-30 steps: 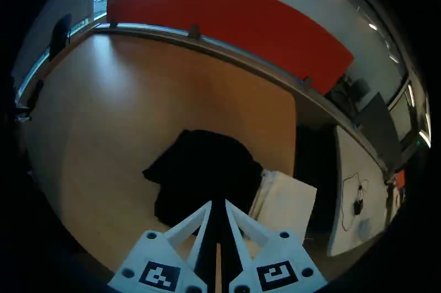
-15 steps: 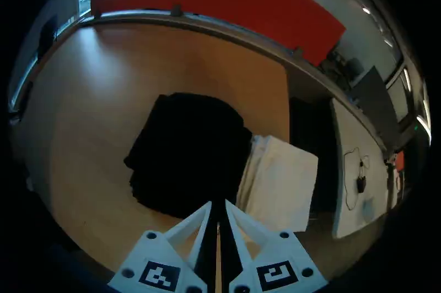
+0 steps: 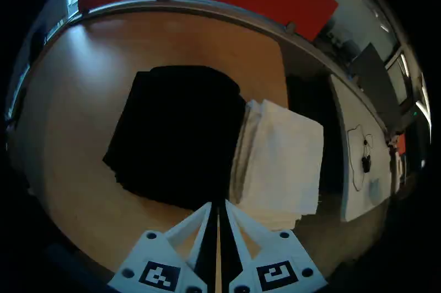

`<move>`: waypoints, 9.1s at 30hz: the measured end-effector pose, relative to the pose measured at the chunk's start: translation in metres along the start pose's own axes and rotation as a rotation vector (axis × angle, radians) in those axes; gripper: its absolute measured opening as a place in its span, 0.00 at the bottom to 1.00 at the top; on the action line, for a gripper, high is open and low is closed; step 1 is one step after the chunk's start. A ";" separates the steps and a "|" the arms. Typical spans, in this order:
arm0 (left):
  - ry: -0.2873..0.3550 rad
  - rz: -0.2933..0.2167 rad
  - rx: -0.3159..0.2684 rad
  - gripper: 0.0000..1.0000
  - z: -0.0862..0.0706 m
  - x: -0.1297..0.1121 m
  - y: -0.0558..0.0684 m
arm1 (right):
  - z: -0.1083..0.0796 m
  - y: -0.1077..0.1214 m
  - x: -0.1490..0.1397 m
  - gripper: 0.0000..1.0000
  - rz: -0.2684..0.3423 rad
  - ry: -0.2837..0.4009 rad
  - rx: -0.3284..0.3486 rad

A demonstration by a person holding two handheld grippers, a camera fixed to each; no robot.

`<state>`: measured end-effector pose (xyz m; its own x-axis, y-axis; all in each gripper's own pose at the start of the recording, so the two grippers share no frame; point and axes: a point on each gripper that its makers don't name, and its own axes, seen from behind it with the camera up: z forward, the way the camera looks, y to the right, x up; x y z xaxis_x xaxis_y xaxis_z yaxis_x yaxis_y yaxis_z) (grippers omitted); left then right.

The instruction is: Fold towel

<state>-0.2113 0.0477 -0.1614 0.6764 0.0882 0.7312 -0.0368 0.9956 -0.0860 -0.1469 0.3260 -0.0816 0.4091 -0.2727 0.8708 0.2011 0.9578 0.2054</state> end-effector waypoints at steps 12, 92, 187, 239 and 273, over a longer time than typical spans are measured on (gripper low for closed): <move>0.001 0.003 0.000 0.95 0.001 0.003 0.002 | 0.006 -0.003 -0.009 0.11 0.012 -0.023 0.003; 0.186 -0.046 -0.028 0.94 0.005 0.067 -0.012 | -0.154 -0.129 0.192 0.92 0.346 0.924 0.064; 0.887 -0.082 0.052 0.94 0.026 0.243 -0.065 | -0.189 -0.266 0.287 0.93 0.312 1.075 -0.015; 0.901 -0.114 0.088 0.94 0.104 0.168 -0.056 | -0.130 -0.263 0.251 0.93 0.336 1.042 -0.058; 0.899 -0.116 0.095 0.95 0.106 0.166 -0.058 | -0.154 -0.230 0.266 0.93 0.345 1.150 -0.112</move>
<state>-0.1744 0.0079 0.0369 0.9967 -0.0305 -0.0747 0.0335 0.9986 0.0400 0.0525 0.0193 0.0343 0.9987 0.0202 -0.0470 -0.0225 0.9986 -0.0488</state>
